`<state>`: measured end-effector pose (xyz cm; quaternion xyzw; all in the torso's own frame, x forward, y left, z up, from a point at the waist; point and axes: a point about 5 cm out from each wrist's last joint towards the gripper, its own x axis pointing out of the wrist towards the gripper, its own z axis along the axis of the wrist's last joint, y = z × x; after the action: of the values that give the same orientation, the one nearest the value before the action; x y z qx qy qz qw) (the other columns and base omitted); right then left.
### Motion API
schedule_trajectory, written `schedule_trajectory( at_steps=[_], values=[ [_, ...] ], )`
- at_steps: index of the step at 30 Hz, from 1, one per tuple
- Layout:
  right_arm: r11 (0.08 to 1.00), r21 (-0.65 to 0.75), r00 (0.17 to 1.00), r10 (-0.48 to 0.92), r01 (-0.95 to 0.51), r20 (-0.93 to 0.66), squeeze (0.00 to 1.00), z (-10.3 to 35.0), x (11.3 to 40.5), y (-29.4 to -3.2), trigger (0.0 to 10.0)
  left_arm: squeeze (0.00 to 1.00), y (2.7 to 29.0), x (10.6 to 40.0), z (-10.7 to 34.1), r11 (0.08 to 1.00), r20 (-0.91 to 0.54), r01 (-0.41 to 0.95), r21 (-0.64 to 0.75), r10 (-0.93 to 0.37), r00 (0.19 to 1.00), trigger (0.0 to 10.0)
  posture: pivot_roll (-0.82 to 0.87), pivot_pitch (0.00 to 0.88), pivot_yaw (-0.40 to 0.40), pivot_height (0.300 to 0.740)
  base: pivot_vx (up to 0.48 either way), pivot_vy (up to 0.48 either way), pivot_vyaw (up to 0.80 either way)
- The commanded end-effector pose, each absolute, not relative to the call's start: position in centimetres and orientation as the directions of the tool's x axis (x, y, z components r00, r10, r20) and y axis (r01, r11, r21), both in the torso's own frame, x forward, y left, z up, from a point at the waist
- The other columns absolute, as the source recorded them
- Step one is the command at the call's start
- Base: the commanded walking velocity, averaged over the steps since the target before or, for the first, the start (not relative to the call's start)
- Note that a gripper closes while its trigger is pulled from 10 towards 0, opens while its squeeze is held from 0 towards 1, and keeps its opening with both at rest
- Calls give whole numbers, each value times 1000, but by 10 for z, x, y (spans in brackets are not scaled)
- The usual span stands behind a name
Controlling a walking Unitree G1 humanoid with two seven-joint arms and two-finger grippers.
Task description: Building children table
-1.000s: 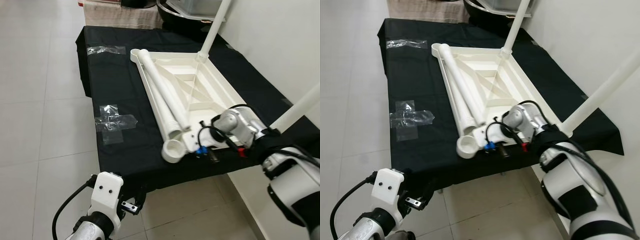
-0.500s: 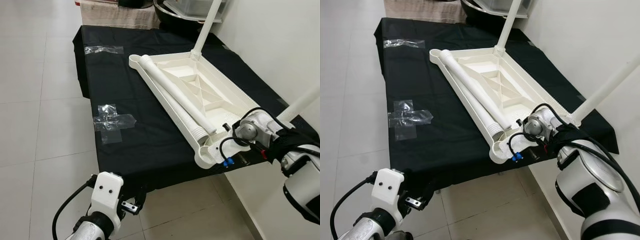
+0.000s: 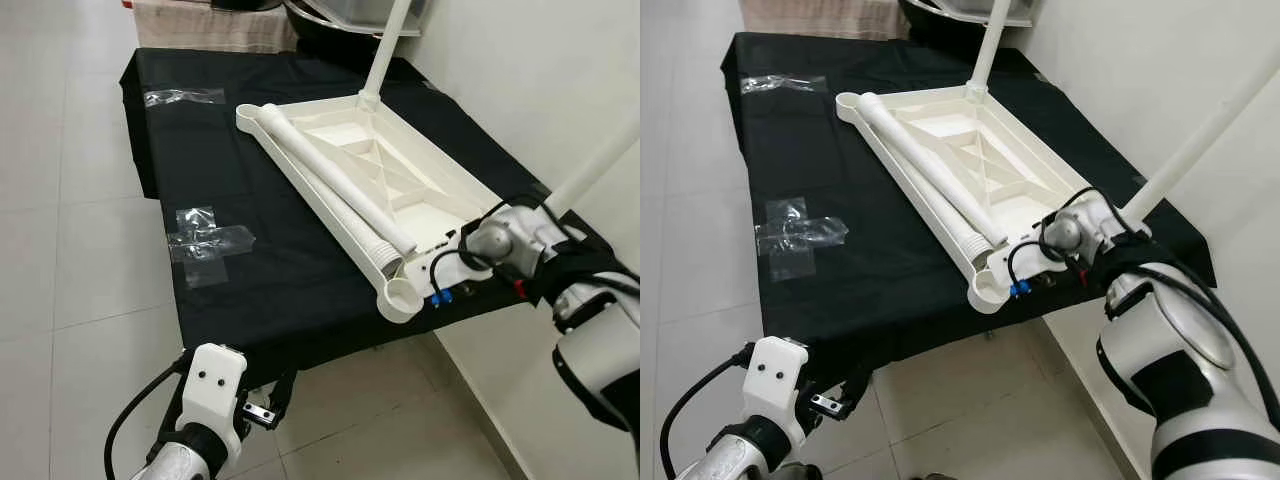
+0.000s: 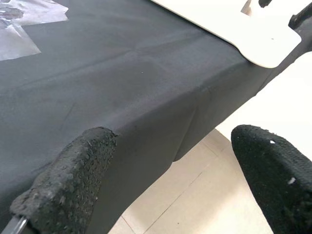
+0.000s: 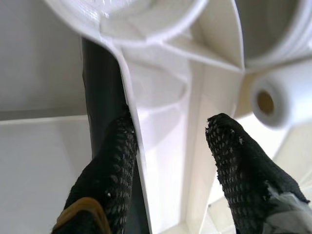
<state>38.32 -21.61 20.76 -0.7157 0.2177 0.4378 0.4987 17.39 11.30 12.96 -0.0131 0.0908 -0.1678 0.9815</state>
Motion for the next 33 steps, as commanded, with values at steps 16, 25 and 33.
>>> schedule_trajectory(
  at_steps=[16,25,33],
  values=[
    [150,-597,567,554,-788,-610,0,318,394,-195,10000,0,113,173,125,944,-202,325,-63,-331,922,10000,73,162,-207,740,0,0,0],
    [716,-393,816,497,-578,-295,0,297,423,-134,10000,0,112,173,126,944,-202,323,-65,-330,922,10000,73,169,-203,740,0,0,0],
    [798,-262,832,468,-543,-299,0,274,424,-118,10000,0,111,172,127,945,-201,320,-64,-326,924,10000,79,179,-211,740,0,0,0]
  ],
)
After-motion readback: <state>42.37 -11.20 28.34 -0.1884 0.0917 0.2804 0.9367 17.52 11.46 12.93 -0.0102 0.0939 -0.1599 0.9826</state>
